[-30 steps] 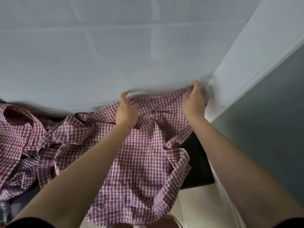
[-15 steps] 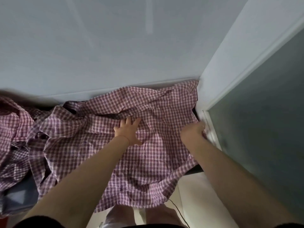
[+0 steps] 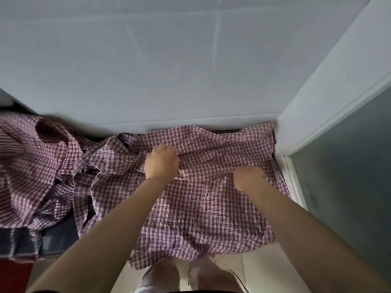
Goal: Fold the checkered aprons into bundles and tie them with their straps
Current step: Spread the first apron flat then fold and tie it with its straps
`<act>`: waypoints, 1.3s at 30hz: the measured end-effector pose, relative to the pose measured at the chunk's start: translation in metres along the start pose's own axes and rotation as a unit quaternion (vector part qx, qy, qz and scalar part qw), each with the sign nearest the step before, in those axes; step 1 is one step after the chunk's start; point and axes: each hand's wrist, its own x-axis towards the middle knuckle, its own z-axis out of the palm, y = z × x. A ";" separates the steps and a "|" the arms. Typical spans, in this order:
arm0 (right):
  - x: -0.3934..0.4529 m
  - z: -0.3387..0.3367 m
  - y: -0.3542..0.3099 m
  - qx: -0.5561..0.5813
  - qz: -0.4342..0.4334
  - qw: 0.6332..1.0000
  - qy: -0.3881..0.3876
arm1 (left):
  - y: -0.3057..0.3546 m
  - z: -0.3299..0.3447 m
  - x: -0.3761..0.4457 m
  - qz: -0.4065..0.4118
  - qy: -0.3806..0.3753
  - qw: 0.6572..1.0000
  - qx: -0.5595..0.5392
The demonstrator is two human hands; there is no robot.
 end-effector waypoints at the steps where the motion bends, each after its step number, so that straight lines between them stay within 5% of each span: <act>1: -0.002 -0.008 -0.009 0.003 -0.013 0.999 0.033 | -0.013 -0.010 0.003 -0.013 0.051 0.998 0.017; 5: -0.021 -0.045 -0.067 0.092 -0.132 0.967 0.199 | -0.078 -0.047 0.013 -0.155 0.125 0.979 0.047; 10: -0.040 -0.068 -0.166 0.238 -0.275 0.905 0.221 | -0.170 -0.074 0.016 -0.310 0.019 0.946 -0.098; 15: -0.064 -0.097 -0.250 0.338 -0.326 0.853 0.227 | -0.220 -0.083 0.009 -0.254 -0.132 0.934 -0.214; 18: -0.070 -0.102 -0.283 0.313 -0.313 0.879 0.179 | -0.236 -0.085 0.003 -0.242 -0.203 0.924 -0.217; 23: -0.071 -0.106 -0.297 0.293 -0.241 0.887 0.263 | -0.266 -0.089 -0.007 -0.177 -0.327 0.914 -0.162; 26: -0.071 -0.111 -0.270 0.282 -0.203 0.902 0.257 | -0.277 -0.101 -0.007 -0.182 -0.291 0.929 -0.134; 29: -0.070 -0.107 -0.239 0.254 -0.064 0.939 0.223 | -0.275 -0.125 -0.004 -0.249 -0.195 0.921 -0.226; 32: -0.078 -0.112 -0.226 0.306 0.010 0.922 0.237 | -0.268 -0.147 0.007 -0.260 -0.132 0.902 -0.319; 35: -0.098 -0.128 -0.240 0.366 -0.090 0.888 0.265 | -0.246 -0.167 0.013 -0.219 -0.153 0.890 -0.369; 39: -0.121 -0.134 -0.270 0.409 -0.258 0.870 0.096 | -0.208 -0.183 0.010 -0.174 -0.201 0.827 -0.496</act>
